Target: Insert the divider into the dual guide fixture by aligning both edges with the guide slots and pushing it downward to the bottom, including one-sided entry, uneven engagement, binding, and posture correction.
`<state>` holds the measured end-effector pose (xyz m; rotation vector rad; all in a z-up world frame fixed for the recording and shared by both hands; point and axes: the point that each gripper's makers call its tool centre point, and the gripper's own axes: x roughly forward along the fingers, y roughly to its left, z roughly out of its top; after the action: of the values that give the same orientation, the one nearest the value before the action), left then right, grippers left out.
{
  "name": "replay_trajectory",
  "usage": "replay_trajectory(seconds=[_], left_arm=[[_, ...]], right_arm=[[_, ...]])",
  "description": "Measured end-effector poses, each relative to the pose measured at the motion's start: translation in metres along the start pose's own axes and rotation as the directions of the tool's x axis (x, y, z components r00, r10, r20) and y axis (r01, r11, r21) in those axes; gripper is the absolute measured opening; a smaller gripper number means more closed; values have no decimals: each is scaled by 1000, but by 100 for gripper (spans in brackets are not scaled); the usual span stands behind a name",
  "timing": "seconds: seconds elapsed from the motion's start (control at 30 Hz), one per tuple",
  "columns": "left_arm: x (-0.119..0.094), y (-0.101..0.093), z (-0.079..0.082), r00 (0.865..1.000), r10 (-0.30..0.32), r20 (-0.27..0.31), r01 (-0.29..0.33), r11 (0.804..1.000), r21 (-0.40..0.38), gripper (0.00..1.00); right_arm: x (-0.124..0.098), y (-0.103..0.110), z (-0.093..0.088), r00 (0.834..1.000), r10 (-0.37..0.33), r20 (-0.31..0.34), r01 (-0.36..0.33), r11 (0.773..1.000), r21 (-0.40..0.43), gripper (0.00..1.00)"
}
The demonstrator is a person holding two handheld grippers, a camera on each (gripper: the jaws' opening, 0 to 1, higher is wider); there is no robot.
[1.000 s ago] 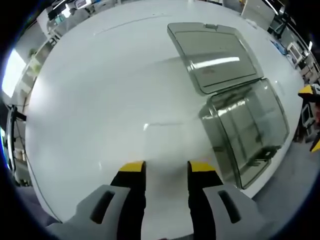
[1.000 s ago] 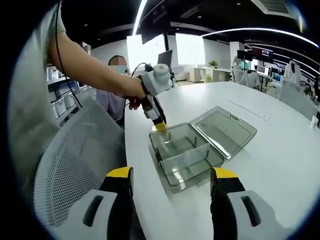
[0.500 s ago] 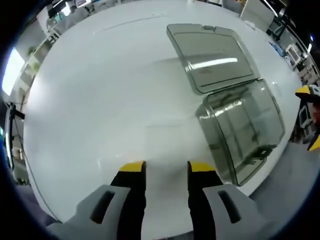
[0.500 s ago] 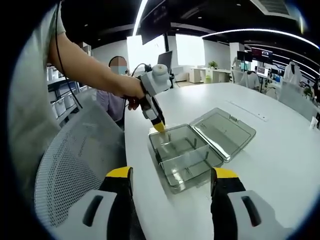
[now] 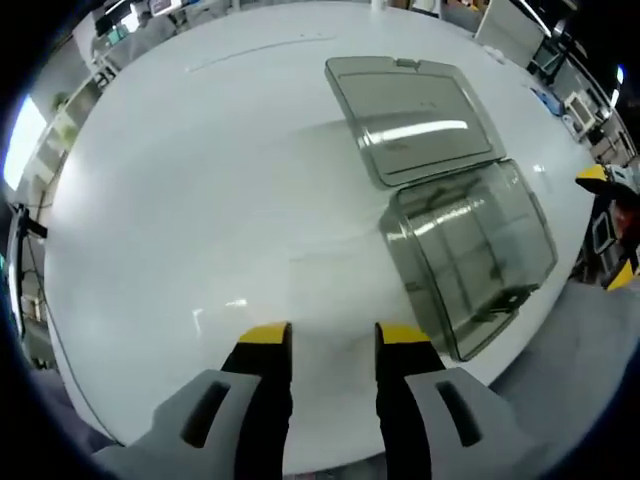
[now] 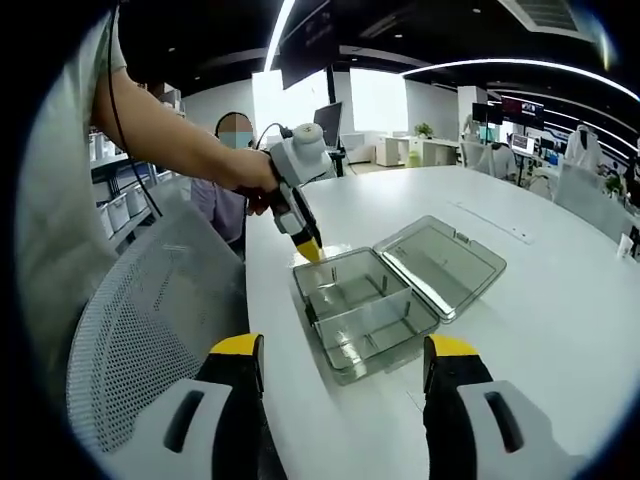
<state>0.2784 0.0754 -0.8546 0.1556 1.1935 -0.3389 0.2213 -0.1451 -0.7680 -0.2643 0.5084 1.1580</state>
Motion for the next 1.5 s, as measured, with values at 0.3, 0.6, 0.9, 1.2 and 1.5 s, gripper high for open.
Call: replay_trajectory(seconds=[0.3, 0.6, 0.9, 1.2, 1.5], left_arm=[[-5, -2, -2, 1000, -16, 14, 16, 1000, -5, 29], [-13, -5, 0, 999, -28, 28, 28, 1000, -1, 29], [-19, -5, 0, 999, -39, 38, 39, 999, 5, 29], [-29, -5, 1, 996, -67, 62, 67, 998, 5, 29], [-42, -14, 9, 985, -128, 112, 126, 992, 20, 29]], right_arm=[[-2, 0, -1, 1000, 0, -1, 0, 1000, 3, 61], [-2, -2, 2, 1000, 5, 3, -5, 1000, -4, 61], [-2, -4, 4, 1000, 11, -1, -11, 1000, -4, 62], [0, -5, 7, 1000, 19, -1, -19, 1000, -7, 62], [6, -6, 9, 999, 41, 3, -41, 999, 2, 62]])
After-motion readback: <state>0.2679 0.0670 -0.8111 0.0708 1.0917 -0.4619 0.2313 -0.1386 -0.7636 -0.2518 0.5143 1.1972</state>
